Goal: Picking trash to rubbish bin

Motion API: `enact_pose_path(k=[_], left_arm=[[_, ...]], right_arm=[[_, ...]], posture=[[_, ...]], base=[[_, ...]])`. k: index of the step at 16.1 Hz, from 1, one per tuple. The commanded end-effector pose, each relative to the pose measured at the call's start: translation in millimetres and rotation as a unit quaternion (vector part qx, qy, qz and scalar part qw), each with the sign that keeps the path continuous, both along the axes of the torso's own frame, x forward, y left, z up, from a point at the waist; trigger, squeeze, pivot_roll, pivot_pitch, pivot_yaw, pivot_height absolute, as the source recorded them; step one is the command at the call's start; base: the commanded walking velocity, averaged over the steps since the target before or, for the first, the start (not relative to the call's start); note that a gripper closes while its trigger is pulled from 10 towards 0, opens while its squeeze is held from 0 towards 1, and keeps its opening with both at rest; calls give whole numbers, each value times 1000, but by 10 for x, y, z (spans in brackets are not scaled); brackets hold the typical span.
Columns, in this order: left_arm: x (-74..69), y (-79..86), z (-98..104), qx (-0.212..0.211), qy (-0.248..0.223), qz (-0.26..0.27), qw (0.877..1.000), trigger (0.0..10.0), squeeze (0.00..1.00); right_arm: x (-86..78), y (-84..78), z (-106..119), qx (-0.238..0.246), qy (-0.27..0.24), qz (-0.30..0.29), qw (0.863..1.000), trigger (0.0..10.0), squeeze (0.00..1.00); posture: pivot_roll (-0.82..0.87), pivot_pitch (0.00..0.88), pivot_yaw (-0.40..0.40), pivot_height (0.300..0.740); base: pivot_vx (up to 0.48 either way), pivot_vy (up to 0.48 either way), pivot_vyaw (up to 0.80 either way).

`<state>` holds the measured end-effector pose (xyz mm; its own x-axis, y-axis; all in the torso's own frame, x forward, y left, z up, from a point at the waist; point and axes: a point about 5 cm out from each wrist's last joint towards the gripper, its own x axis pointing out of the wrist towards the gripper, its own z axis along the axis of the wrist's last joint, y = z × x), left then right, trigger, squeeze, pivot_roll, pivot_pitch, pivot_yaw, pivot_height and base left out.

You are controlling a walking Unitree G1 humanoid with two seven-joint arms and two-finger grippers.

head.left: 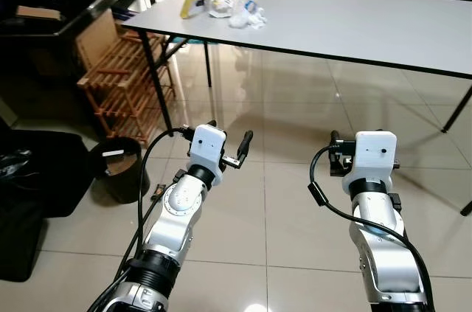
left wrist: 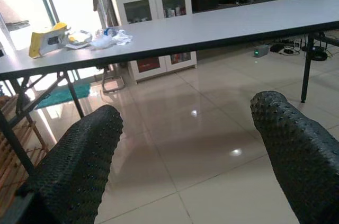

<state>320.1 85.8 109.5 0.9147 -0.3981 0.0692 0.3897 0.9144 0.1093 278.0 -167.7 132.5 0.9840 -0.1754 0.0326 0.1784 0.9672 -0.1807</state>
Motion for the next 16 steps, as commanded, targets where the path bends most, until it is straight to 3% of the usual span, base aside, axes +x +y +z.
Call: enact_pose_path(k=[1, 4, 16], left_arm=[[27, 9, 21, 4, -4, -3, 1000, 10000, 0], [31, 2, 40, -7, -3, -9, 1000, 10000, 0], [32, 0, 33, -7, -1, -15, 1000, 10000, 0]], right_arm=[[20, 16, 26, 7, -7, 0, 1000, 10000, 1000], [21, 18, 28, 10, -9, -1, 1000, 10000, 1000], [20, 28, 11, 10, -7, -5, 1000, 10000, 1000]], posture=[[-103, 32, 48, 740], [-105, 33, 51, 740], [-106, 33, 60, 740]], base=[[0, 0, 0], [80, 0, 0], [453, 0, 0]])
